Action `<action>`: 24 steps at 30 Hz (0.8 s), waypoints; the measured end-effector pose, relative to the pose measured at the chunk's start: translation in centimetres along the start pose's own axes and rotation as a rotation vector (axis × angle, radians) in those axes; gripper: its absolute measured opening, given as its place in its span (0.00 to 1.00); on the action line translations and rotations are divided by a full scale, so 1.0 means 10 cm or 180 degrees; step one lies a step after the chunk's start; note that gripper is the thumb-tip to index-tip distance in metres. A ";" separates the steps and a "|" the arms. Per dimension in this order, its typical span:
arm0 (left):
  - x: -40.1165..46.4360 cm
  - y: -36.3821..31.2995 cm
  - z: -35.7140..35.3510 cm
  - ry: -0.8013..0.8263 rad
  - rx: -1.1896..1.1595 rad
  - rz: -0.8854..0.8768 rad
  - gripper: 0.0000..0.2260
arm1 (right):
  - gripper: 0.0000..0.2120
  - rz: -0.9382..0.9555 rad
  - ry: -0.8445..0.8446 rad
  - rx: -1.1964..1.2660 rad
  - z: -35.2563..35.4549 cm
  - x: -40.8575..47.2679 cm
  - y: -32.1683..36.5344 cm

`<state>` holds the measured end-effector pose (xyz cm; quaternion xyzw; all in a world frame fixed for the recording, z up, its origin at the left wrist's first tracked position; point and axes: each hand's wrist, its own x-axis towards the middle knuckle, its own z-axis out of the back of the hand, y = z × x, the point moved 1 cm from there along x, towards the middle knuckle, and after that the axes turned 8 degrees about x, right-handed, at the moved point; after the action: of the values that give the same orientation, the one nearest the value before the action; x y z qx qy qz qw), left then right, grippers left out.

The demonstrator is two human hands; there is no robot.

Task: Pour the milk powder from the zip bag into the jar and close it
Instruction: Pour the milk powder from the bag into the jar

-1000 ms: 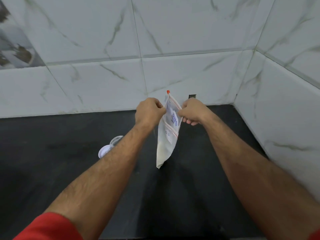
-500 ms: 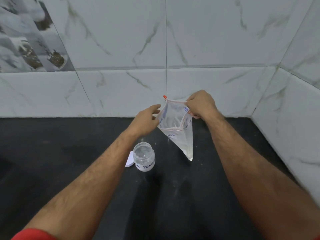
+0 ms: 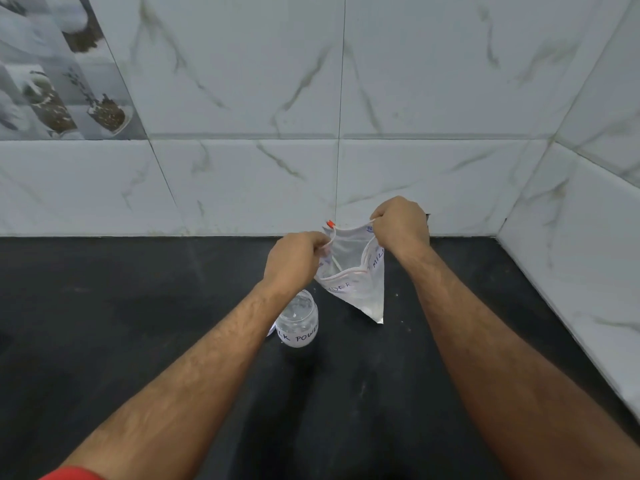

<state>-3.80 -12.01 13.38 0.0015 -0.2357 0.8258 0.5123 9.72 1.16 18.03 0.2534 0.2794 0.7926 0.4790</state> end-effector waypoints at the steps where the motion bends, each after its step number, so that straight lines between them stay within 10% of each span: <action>1: -0.05 0.00 -0.01 -0.0010 0.0088 -0.0098 0.09 | 0.14 -0.0019 -0.0052 0.0030 0.00 -0.01 -0.01; 7: -0.28 -0.11 -0.07 0.0147 0.0193 -0.0665 0.15 | 0.14 -0.0475 -0.0078 0.0907 -0.08 -0.05 -0.09; 12: -0.37 -0.15 -0.11 0.0319 0.0564 -0.0412 0.43 | 0.13 -0.0561 -0.0114 0.1055 -0.13 -0.08 -0.07; 24: -0.29 -0.20 -0.16 0.0058 0.0480 -0.0066 0.47 | 0.14 -0.0037 0.0301 0.0350 -0.20 -0.13 -0.04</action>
<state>-0.35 -13.05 12.01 0.0350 -0.1680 0.8359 0.5214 9.19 -0.22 16.14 0.2399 0.3463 0.7844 0.4553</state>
